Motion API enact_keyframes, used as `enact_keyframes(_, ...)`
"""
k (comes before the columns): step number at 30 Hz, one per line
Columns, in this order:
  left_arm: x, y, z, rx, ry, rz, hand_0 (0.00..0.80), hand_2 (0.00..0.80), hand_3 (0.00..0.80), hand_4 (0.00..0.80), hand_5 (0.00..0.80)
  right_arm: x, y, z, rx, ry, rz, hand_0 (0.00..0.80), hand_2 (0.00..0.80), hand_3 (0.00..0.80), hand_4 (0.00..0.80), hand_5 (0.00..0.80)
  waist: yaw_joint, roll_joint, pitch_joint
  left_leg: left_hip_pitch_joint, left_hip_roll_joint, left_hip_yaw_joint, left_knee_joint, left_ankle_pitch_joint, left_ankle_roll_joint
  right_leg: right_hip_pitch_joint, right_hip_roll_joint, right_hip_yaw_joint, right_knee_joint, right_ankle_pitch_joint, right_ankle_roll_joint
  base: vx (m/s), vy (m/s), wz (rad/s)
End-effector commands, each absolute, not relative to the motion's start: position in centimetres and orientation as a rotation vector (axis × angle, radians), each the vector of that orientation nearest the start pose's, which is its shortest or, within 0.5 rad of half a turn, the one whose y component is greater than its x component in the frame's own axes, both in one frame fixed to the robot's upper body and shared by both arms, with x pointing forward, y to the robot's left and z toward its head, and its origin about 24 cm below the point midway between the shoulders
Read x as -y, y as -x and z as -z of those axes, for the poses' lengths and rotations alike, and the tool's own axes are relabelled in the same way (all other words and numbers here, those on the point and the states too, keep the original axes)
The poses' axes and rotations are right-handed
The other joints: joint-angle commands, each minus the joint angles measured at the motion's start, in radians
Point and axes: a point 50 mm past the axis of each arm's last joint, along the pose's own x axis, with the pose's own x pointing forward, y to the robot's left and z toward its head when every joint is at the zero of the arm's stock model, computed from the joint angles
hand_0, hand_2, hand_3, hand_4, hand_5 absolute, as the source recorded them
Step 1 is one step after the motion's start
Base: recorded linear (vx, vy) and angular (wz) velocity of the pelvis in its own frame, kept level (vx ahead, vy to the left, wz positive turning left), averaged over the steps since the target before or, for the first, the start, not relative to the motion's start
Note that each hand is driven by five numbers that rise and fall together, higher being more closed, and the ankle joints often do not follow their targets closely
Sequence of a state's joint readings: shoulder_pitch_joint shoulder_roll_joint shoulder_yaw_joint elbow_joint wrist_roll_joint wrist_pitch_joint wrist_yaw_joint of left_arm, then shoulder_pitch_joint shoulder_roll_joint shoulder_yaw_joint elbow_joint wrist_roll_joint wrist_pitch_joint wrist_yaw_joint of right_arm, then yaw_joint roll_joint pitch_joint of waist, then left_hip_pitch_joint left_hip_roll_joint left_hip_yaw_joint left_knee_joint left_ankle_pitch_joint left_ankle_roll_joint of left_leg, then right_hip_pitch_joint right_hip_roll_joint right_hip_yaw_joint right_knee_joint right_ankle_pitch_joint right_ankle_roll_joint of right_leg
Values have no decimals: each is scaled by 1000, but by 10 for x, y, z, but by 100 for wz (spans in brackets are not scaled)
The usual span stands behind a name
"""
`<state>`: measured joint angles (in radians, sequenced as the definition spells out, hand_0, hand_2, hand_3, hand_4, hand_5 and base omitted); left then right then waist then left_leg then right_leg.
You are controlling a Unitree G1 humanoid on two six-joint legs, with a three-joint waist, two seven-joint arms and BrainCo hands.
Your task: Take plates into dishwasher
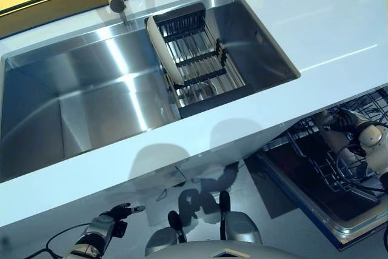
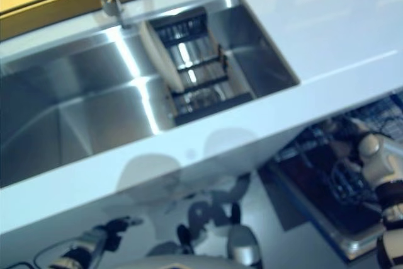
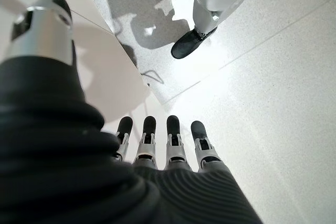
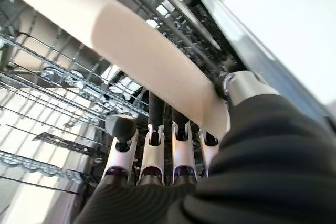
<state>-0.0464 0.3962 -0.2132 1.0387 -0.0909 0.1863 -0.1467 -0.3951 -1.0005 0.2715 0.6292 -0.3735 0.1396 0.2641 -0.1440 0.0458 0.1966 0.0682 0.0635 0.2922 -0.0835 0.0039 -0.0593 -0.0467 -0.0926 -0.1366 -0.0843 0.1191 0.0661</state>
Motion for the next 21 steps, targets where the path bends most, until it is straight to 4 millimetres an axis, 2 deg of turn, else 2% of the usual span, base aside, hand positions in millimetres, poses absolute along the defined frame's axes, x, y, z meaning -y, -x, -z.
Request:
enact_keyframes(1, -281, -141, 127, -1195, -384, 52, 0, 0, 0, 0, 0, 386, -296, -119, -661, 1364, 78, 800, 800, 800, 800, 800, 36, -4, -26, -69, 16, -45, 62, -14, 13, -37, -5, -16, 149, -113, 53, 0, 0, 0)
enact_keyframes(14, -282, -148, 123, -1171, -390, 62, 0, 0, 0, 0, 0, 412, -277, -100, -855, 1264, 145, 800, 800, 800, 800, 800, 44, 6, -17, -70, 13, -48, 63, -11, 12, -33, -11, -16, 145, -109, 51, -3, 3, 1)
enact_keyframes(15, -282, -149, 123, -1171, -390, 62, 0, 0, 0, 0, 0, 412, -276, -100, -856, 1260, 147, 744, 744, 744, 744, 744, 44, 6, -17, -70, 13, -47, 63, -11, 12, -33, -11, -16, 145, -108, 51, 0, 0, 0)
enact_keyframes(17, -281, -148, 124, -1171, -391, 64, 0, 0, 0, 0, 0, 416, -274, -100, -860, 1240, 175, 0, 0, 0, 0, 0, 43, 4, -18, -67, 13, -48, 62, -11, 12, -31, -10, -15, 143, -108, 51, 0, 0, 0)
enact_keyframes(21, -280, -147, 125, -1179, -390, 64, 0, 0, 0, 0, 0, 418, -270, -97, -871, 1222, 179, 0, 0, 0, 0, 0, 38, -4, -26, -58, 14, -43, 60, -14, 13, -25, -8, -9, 138, -104, 53, 8, 1, 0)
